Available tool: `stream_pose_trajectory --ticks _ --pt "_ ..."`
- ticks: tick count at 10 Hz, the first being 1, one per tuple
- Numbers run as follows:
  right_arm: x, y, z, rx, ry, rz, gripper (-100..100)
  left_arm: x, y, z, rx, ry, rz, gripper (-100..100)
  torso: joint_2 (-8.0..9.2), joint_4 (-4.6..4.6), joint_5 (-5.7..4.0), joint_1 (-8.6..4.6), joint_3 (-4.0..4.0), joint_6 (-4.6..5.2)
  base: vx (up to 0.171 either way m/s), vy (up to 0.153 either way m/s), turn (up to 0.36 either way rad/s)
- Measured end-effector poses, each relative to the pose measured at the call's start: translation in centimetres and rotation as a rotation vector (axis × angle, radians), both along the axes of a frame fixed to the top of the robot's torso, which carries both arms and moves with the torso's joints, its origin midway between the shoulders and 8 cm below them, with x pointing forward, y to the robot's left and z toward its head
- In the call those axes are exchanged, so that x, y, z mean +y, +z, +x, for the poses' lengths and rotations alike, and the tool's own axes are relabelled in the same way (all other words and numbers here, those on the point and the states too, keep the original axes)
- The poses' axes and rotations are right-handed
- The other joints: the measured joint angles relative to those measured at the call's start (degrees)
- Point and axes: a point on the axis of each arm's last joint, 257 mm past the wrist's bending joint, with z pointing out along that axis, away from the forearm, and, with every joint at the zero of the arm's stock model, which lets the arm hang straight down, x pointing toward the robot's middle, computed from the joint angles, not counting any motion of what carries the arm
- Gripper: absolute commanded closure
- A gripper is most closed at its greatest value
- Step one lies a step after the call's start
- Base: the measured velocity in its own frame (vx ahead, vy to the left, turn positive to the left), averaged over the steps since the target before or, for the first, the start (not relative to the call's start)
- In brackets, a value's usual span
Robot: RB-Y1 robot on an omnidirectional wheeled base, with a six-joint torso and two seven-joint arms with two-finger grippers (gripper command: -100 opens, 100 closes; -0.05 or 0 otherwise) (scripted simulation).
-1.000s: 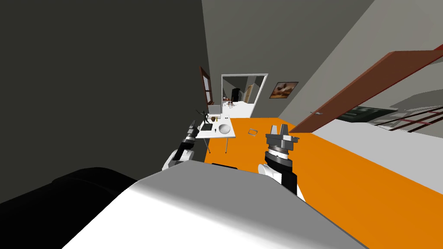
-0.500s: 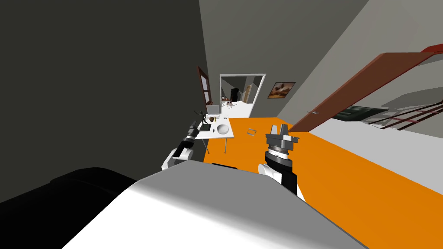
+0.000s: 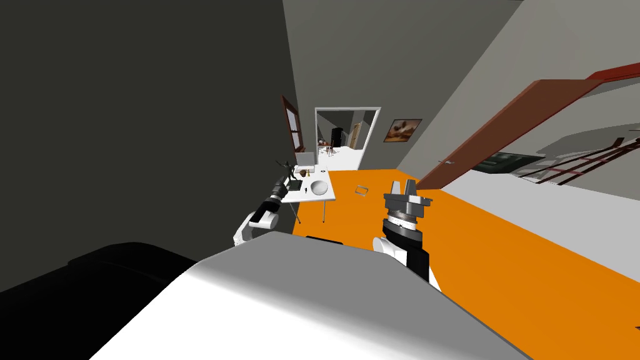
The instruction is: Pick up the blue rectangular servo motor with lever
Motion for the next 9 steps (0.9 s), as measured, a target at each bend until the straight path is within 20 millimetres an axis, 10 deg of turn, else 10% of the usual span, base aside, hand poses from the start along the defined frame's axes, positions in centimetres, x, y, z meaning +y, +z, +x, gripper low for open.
stream_pose_trajectory --ticks 9 --pt "0.0 0.0 0.0 0.0 0.0 0.0 0 2.3 -4.9 1.6 0.223 0.025 -0.086 -100 0.01 0.0 -0.01 -0.04 0.01 0.0 0.028 -0.031 -0.038"
